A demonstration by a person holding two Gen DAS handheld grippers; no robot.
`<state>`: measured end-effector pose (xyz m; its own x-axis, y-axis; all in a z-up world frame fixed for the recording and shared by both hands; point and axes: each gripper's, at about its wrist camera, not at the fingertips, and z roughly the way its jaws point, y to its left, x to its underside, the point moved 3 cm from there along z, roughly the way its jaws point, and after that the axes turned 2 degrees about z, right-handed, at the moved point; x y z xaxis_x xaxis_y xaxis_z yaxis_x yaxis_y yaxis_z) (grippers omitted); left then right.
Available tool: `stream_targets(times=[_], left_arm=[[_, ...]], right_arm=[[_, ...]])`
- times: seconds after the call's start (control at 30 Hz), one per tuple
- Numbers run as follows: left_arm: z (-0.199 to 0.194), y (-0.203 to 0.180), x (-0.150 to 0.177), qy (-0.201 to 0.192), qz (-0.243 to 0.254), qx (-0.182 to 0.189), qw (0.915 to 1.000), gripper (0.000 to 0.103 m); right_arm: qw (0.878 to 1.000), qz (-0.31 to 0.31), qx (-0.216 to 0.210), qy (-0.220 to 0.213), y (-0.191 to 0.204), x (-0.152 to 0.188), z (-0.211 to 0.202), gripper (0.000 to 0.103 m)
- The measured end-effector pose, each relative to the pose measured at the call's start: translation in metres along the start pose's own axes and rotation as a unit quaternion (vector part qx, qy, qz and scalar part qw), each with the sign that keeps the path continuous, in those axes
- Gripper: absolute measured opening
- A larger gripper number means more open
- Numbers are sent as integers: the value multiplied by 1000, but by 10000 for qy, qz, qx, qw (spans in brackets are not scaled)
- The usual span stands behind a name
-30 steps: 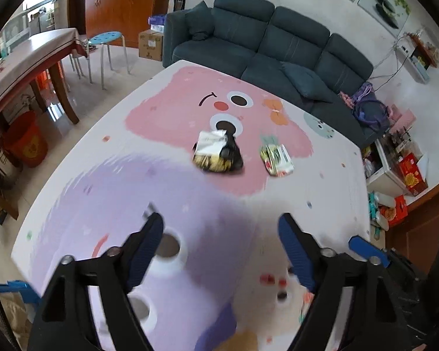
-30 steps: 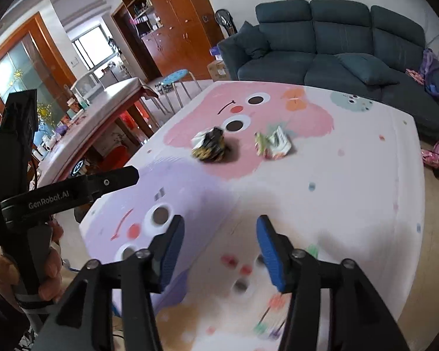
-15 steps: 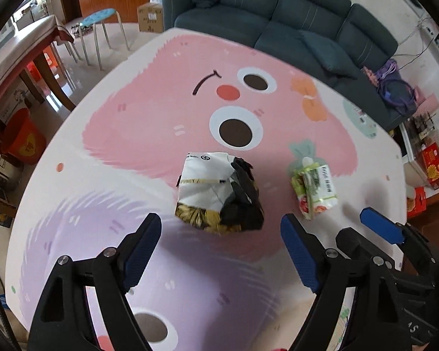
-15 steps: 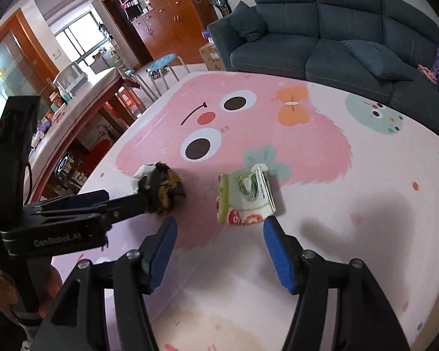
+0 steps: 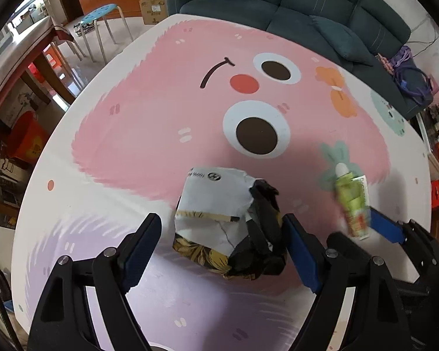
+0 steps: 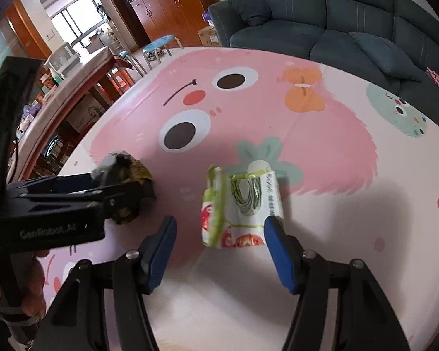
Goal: Collect trash
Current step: 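Grasp the foil-wrapped black bag with the left tool while the right tool grasps the green drink carton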
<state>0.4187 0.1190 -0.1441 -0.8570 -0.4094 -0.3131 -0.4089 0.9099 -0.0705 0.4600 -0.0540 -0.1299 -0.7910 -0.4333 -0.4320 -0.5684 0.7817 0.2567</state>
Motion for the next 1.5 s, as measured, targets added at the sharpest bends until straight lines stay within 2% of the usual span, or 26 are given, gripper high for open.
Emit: stream_targets(times=[0.07, 0.13, 0.27, 0.33, 0.4, 0.53, 0.77, 1.0, 1.27, 1.5], left_arm=[[4, 2, -1, 22, -61, 60, 10000, 82], [6, 6, -1, 23, -154, 118, 9998, 73], [8, 14, -1, -28, -329, 268, 9991, 73], [8, 15, 0, -54, -331, 303, 9990, 71], [8, 15, 2, -74, -301, 306, 9990, 70], [4, 16, 10, -158, -183, 255, 9994, 69], [-27, 16, 39, -429, -66, 402, 9982, 68], [-78, 22, 85, -737, 161, 554, 9956, 68], [-141, 45, 165, -985, 469, 659, 9918, 68], [-177, 76, 243, -1052, 774, 674, 9891, 68]], right_arm=[[10000, 10, 15, -30, 1, -3, 2, 62], [10000, 69, -1, -24, -1, -7, 3, 62], [9997, 219, -36, -72, -7, -12, 3, 60], [9996, 267, -56, -25, -10, -12, 4, 29], [9998, 176, 30, -18, -10, -10, 3, 26], [9997, 48, 173, -137, -7, -3, -5, 10], [9991, 207, -113, -365, 1, 18, -37, 8], [9970, 319, -535, -468, 41, 58, -76, 7], [9913, 469, -1038, -652, 106, 124, -124, 7], [9901, 372, -1091, -797, 157, 188, -154, 7]])
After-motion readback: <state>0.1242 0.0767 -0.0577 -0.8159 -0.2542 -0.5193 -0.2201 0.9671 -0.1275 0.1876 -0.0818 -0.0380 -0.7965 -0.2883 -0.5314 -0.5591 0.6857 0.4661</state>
